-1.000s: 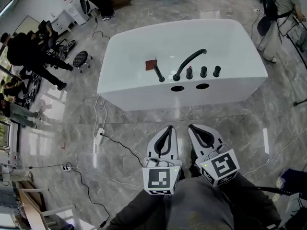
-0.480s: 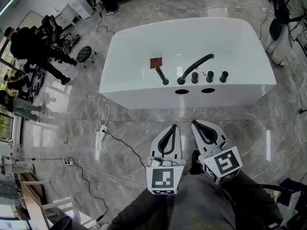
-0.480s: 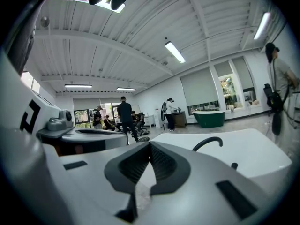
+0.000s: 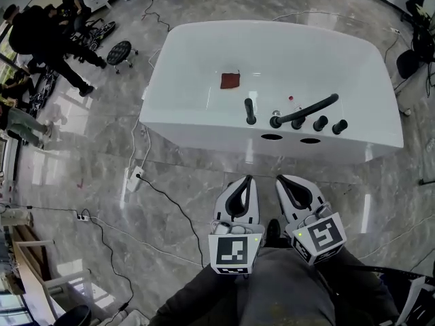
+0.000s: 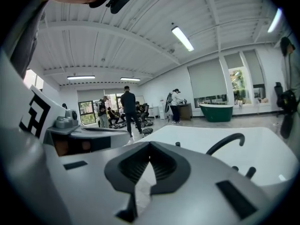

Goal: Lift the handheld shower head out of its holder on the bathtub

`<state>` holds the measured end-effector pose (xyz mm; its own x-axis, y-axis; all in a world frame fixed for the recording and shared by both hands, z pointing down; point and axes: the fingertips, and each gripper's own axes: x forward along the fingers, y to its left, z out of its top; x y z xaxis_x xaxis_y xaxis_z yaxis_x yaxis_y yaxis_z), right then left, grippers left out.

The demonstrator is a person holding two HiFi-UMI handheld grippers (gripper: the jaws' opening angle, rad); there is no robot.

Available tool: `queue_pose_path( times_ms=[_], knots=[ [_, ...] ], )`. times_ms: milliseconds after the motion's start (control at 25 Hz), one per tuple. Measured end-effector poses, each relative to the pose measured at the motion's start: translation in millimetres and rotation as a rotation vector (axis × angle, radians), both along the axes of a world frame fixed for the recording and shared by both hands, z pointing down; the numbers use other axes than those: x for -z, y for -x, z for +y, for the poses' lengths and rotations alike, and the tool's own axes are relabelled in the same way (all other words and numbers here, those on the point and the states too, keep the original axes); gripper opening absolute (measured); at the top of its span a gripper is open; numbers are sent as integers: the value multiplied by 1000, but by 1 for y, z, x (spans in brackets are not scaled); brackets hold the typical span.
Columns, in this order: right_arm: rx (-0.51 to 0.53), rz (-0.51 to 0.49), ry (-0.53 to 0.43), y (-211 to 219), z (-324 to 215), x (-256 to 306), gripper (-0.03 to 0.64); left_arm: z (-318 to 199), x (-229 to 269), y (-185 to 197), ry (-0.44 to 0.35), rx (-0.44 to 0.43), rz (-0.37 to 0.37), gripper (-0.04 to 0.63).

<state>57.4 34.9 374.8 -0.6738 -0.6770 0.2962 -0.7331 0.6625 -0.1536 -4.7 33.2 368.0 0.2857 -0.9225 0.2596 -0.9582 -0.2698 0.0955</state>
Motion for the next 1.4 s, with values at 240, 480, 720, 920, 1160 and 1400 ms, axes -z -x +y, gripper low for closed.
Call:
queue_pose_path(
  times_ms=[240, 480, 720, 920, 1160, 1400],
  knots=[
    [-49, 20, 50, 34, -80, -20, 3, -88, -8, 39, 5, -45, 6, 3],
    [-87, 17, 82, 63, -136, -28, 3, -148, -13, 56, 26, -113, 18, 3],
    [-114, 37, 83, 91, -171, -27, 3, -182, -15, 81, 40, -150, 24, 3],
    [-139, 36, 74, 105, -189, -26, 3, -200, -20, 96, 42, -172, 28, 3],
    [-171, 30, 52, 106, -212, -23, 3, -213, -20, 106, 56, -177, 25, 3],
    [-153, 13, 51, 106, -231, -21, 4, -235, -11, 99, 36, -181, 6, 3]
  ],
)
